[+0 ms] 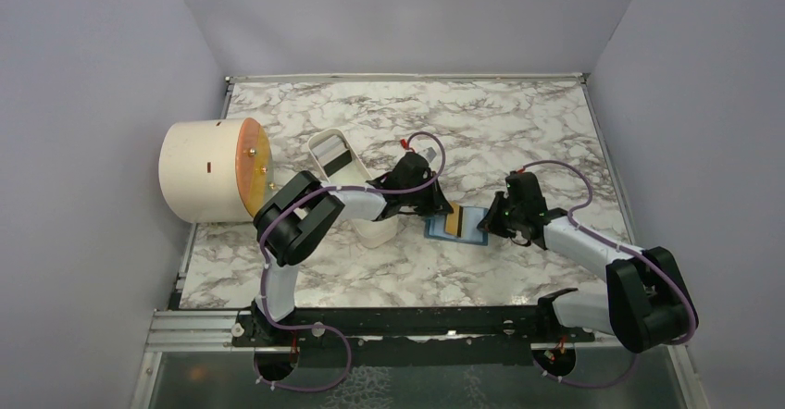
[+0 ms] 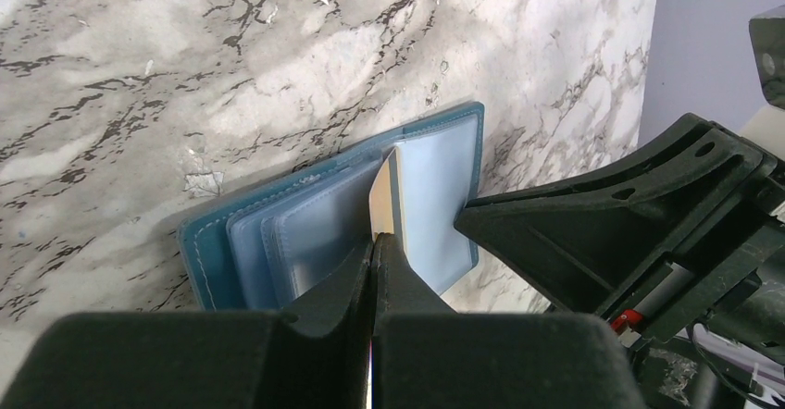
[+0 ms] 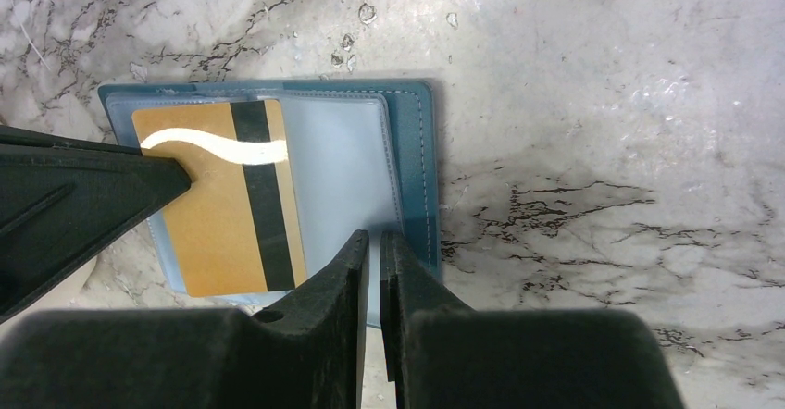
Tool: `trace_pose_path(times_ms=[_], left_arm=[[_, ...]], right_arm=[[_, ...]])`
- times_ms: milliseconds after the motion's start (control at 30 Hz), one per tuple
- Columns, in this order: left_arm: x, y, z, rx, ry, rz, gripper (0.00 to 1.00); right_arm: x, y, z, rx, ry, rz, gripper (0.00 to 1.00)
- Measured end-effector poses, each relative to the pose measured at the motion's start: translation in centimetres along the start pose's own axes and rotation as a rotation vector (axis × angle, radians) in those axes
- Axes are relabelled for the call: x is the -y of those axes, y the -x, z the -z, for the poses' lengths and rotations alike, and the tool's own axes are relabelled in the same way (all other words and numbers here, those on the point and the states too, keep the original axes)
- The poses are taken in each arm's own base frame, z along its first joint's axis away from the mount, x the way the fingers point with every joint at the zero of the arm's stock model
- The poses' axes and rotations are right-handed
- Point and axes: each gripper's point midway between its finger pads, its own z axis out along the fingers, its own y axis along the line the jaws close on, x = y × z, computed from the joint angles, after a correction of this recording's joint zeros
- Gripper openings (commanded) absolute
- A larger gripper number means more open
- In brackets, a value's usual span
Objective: Put the credit cards into the card holder
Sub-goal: Insert the credit card into the card holder.
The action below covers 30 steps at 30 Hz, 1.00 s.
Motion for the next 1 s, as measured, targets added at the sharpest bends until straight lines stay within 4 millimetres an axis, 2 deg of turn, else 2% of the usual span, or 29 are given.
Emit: trace_pose_path(times_ms=[700,1000], left_arm=[[0.3,-0.1,-0.1,-0.001,-0.013,-0.007,0.0],[0.8,-1.5,-0.4,-0.045,-0.038,-0.016,0.0]], right_arm=[[0.0,0.0,0.2,0.002,0.001,-0.01,0.1],[0.4,-0.4,1.3,-0.033,-0.038,0.005,0.14]])
